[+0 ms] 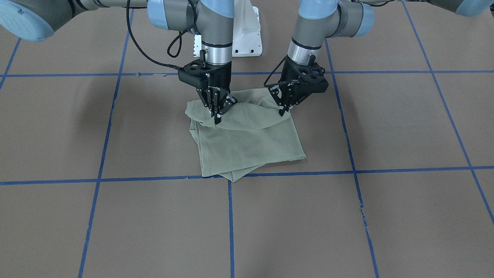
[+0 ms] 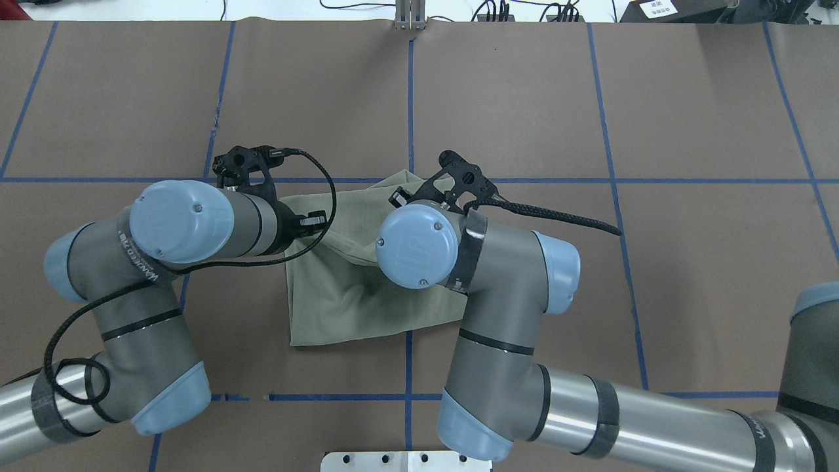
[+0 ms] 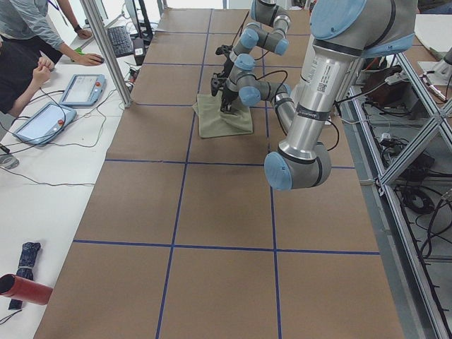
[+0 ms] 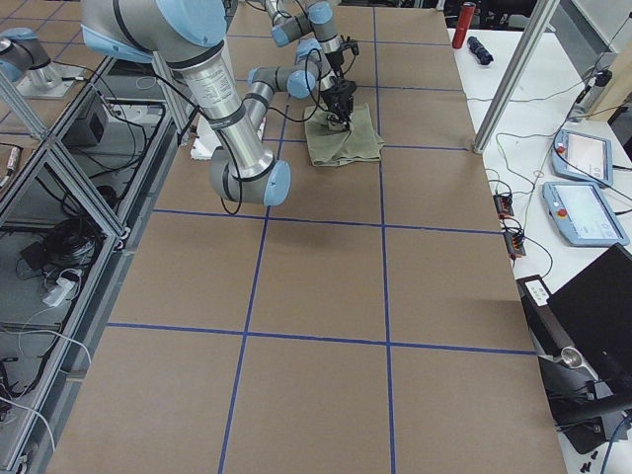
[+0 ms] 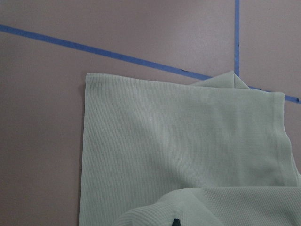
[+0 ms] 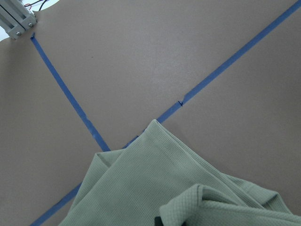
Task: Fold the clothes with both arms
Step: 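Fold the held edge away from the robot over the shirt with both grippers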
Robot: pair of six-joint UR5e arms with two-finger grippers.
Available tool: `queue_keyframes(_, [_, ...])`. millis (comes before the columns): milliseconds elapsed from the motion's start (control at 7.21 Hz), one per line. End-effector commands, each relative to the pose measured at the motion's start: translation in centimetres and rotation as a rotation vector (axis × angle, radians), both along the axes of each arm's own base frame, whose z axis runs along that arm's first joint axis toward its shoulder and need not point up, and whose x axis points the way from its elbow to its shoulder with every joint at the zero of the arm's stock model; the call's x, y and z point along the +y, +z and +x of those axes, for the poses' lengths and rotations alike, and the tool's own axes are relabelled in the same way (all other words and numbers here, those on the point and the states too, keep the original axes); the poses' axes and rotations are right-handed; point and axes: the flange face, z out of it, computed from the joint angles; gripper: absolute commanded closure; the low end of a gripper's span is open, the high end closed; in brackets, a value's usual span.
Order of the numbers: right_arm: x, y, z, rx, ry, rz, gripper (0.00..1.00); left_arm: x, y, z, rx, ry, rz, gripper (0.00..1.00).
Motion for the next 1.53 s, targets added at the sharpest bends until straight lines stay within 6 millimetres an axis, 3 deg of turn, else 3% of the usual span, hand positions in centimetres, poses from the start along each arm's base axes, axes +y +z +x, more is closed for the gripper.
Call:
queue_keyframes(0, [-4.2, 1.2, -2.3, -0.021, -0.009, 0.015, 1.00, -3.8, 2.2, 1.1, -0.035, -0.015, 0.028, 1.00])
queue_keyframes(139, [-5.5, 2.9, -3.5, -0.026, -0.016, 0.037, 1.00, -4.2, 3.2, 1.7, -0.041, -0.013, 0.027, 1.00])
queue_keyframes(277, [-5.9, 3.4, -3.5, -0.013, -0.018, 0.038, 1.00, -4.7, 4.8, 2.4, -0.052, -0.012, 0.021, 1.00])
queue_keyframes(1110, [-8.1, 5.3, -2.7, 0.039, -0.039, 0.034, 1.00, -5.3, 4.8, 1.9, -0.049, -0.014, 0.038, 1.00])
queue_keyframes(1249, [-8.1, 5.4, -2.7, 0.051, -0.057, 0.048, 0.94, -5.3, 4.9, 1.9, -0.050, -0.013, 0.036, 1.00])
queue_keyframes(1387, [-8.1, 5.7, -2.9, 0.108, -0.129, 0.097, 0.01, -5.3, 4.9, 1.9, -0.077, 0.024, 0.086, 0.01])
